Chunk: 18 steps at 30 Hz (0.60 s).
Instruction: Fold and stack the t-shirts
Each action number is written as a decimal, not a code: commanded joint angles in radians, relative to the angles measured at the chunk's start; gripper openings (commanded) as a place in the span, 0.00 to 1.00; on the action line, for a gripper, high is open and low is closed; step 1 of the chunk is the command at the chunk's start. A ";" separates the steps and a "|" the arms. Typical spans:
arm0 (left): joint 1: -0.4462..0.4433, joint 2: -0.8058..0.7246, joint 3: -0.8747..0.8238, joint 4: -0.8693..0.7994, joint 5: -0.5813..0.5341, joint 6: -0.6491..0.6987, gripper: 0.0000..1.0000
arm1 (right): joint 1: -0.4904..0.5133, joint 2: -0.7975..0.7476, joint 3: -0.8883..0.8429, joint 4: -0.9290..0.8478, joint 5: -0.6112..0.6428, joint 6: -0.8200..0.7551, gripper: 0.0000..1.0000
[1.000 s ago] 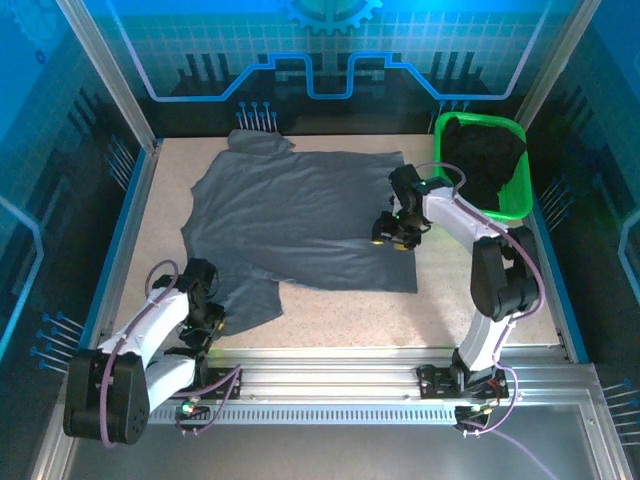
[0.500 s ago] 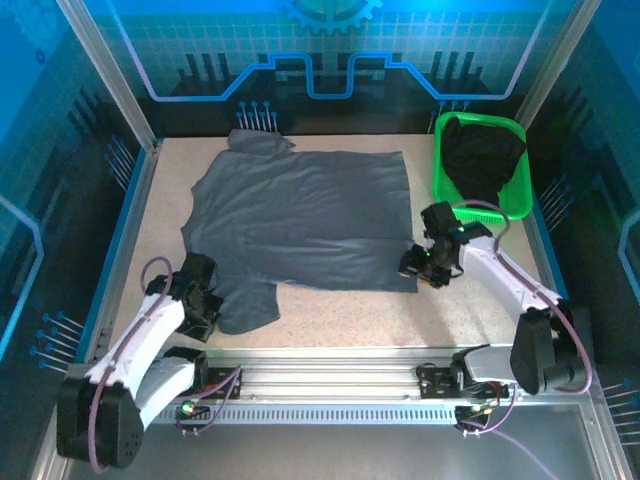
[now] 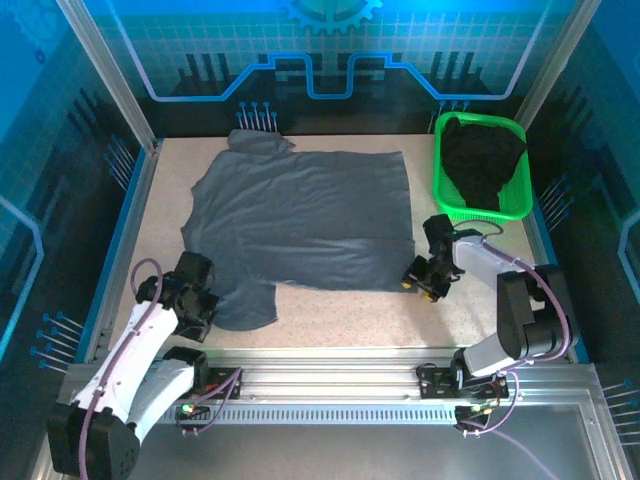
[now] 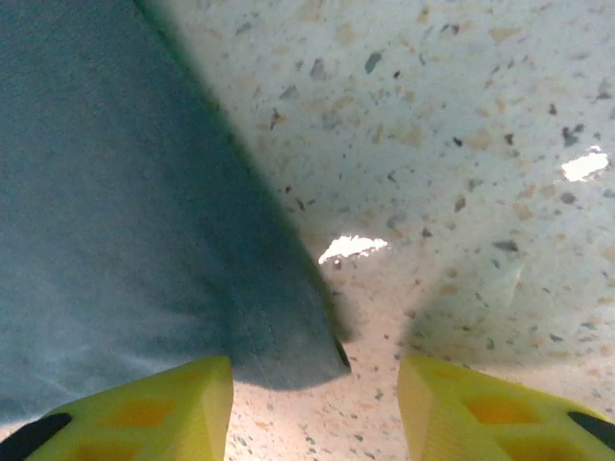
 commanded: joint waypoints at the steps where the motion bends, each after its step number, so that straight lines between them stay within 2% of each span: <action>1: -0.009 0.007 0.034 -0.020 -0.018 0.022 0.00 | 0.002 0.045 0.033 0.047 -0.015 0.029 0.46; 4: -0.009 -0.001 0.032 -0.025 -0.017 0.024 0.00 | 0.021 0.088 0.063 0.043 -0.001 0.031 0.38; 9: -0.009 -0.015 0.051 -0.049 -0.017 0.028 0.00 | 0.037 0.097 0.062 0.027 0.040 0.044 0.12; 12: -0.010 -0.026 0.091 -0.110 -0.013 0.022 0.00 | 0.051 0.055 0.071 -0.010 0.086 0.021 0.01; 18: -0.012 -0.100 0.167 -0.271 -0.009 -0.033 0.00 | 0.094 -0.043 0.061 -0.133 0.146 -0.005 0.00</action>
